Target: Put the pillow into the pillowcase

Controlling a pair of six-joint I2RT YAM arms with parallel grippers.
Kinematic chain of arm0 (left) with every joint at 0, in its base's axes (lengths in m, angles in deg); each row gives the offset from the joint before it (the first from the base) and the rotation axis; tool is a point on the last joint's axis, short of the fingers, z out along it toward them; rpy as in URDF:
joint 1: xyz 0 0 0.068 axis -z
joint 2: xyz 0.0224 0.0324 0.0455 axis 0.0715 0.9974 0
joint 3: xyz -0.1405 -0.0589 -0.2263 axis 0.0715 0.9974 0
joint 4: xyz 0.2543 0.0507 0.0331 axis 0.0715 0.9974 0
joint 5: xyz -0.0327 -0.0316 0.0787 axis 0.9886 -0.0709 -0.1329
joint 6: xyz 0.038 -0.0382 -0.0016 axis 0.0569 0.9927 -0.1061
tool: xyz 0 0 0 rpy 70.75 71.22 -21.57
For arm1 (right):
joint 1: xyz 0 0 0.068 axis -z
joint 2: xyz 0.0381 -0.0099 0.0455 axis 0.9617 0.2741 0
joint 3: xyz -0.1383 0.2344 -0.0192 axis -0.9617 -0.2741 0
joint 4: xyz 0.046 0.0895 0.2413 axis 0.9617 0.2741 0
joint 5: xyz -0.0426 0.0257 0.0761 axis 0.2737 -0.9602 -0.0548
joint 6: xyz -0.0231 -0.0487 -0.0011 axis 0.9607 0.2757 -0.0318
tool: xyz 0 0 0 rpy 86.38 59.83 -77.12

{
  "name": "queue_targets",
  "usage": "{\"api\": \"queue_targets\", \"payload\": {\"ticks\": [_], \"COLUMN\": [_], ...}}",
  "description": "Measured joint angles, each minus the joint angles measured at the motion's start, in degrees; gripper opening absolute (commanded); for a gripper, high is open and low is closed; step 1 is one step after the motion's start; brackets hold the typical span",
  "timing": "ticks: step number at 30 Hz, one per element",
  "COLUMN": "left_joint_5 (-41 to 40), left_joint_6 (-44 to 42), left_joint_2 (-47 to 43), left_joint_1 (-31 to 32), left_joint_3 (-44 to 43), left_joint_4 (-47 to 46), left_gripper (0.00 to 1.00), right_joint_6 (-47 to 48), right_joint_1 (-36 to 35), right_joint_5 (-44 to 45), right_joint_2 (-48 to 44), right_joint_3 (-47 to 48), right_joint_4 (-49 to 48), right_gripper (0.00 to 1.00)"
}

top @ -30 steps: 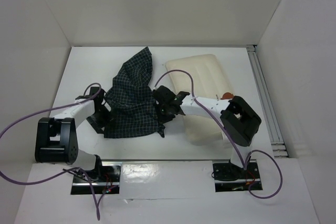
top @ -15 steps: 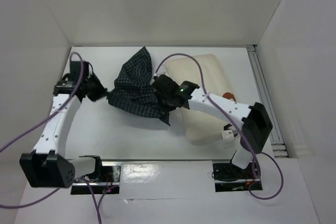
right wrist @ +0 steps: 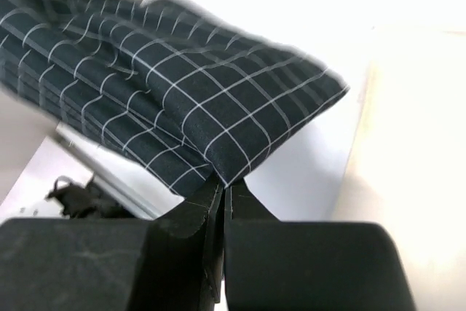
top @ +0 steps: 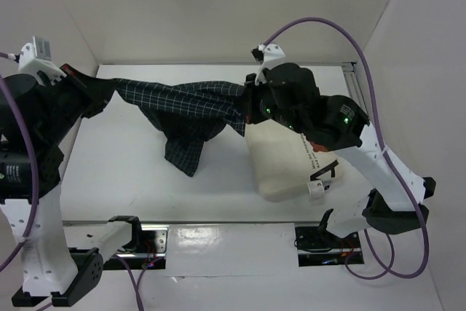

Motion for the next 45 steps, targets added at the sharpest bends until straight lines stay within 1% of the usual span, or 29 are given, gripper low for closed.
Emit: {"api": "queue_targets", "payload": {"ticks": [3, 6, 8, 10, 12, 13, 14, 15, 17, 20, 23, 25, 30, 32, 35, 37, 40, 42, 43, 44, 45], "left_joint_5": [0.6, 0.5, 0.7, 1.9, 4.8, 6.7, 8.5, 11.1, 16.0, 20.8, 24.5, 26.3, 31.6, 32.9, 34.6, 34.8, 33.3, 30.4, 29.0, 27.8, 26.3], "left_joint_6": [-0.2, -1.1, -2.2, -3.3, -4.0, -4.3, -4.4, -4.4, -4.1, -3.0, -2.2, -1.6, -1.5, -1.9, -3.5, -4.7, -4.4, -4.2, -3.2, -2.6, -2.3], "left_joint_2": [0.5, 4.6, 10.7, 18.1, 26.1, 30.1, 33.1, 36.2, 40.6, 43.8, 43.2, 41.2, 33.8, 28.1, 18.4, 11.5, 0.5, -5.9, -9.4, -12.6, -15.6], "left_joint_1": [0.0, -0.6, -2.2, -4.2, -6.5, -7.8, -8.7, -10.0, -12.1, -15.5, -18.6, -20.2, -23.0, -23.1, -23.3, -23.4, -22.3, -19.1, -16.9, -14.8, -12.9], "left_joint_3": [-2.1, -4.3, -8.9, -14.7, -21.5, -24.2, -26.3, -28.5, -30.3, -32.0, -32.2, -31.6, -29.6, -22.8, -8.4, 3.5, 23.6, 36.0, 42.5, 48.3, 53.8], "left_joint_4": [0.5, 0.3, 0.0, -0.5, -1.0, -1.4, -1.6, -1.6, -3.5, -5.8, -8.8, -10.8, -13.2, -14.8, -15.3, -16.4, -17.3, -18.8, -19.3, -19.3, -19.2], "left_gripper": [0.0, 0.0, 0.0, 0.0, 0.0, 0.0, 0.0, 0.0, 0.0, 0.0, 0.0, 0.0, 0.0, 0.0, 0.0, 0.0, 0.0, 0.0, 0.02, 0.13, 0.32], "right_joint_6": [1.2, 4.7, 9.1, 12.9, 15.7, 17.0, 17.3, 18.2, 18.8, 18.3, 17.4, 17.3, 16.0, 15.3, 13.2, 11.8, 10.3, 9.6, 9.0, 8.2, 7.5], "right_joint_1": [0.0, 0.3, 2.1, 5.6, 9.7, 11.6, 13.5, 15.0, 16.8, 18.3, 19.0, 18.9, 18.1, 17.7, 17.7, 17.6, 17.3, 17.2, 17.2, 17.3, 17.4], "right_joint_5": [3.3, 9.1, 12.0, 11.8, 9.9, 7.6, 6.8, 5.5, 2.7, -2.0, -6.3, -8.2, -12.3, -13.4, -15.6, -17.0, -17.6, -16.7, -15.6, -14.7, -14.1], "right_joint_2": [2.1, 8.5, 16.0, 24.0, 30.4, 32.3, 34.1, 34.4, 34.2, 34.7, 34.8, 33.7, 25.2, 22.8, 19.2, 16.9, 13.8, 12.3, 11.4, 10.7, 10.2], "right_joint_3": [4.0, 10.1, 16.0, 22.4, 26.2, 26.4, 26.2, 22.6, 17.2, 16.4, 18.9, 18.2, 0.9, -5.5, -16.3, -23.4, -34.1, -40.6, -44.3, -47.1, -49.2], "right_joint_4": [0.9, 1.5, -0.1, -2.7, -8.5, -13.7, -15.6, -22.1, -31.7, -40.1, -46.7, -51.3, -59.6, -61.5, -63.9, -64.8, -65.0, -64.3, -63.1, -61.4, -59.8], "right_gripper": [0.0, 0.0, 0.0, 0.0, 0.0, 0.0, 0.0, 0.0, 0.0, 0.0, 0.0, 0.0, 0.0, 0.0, 0.0, 0.0, 0.0, 0.0, 0.04, 0.19, 0.73]}}
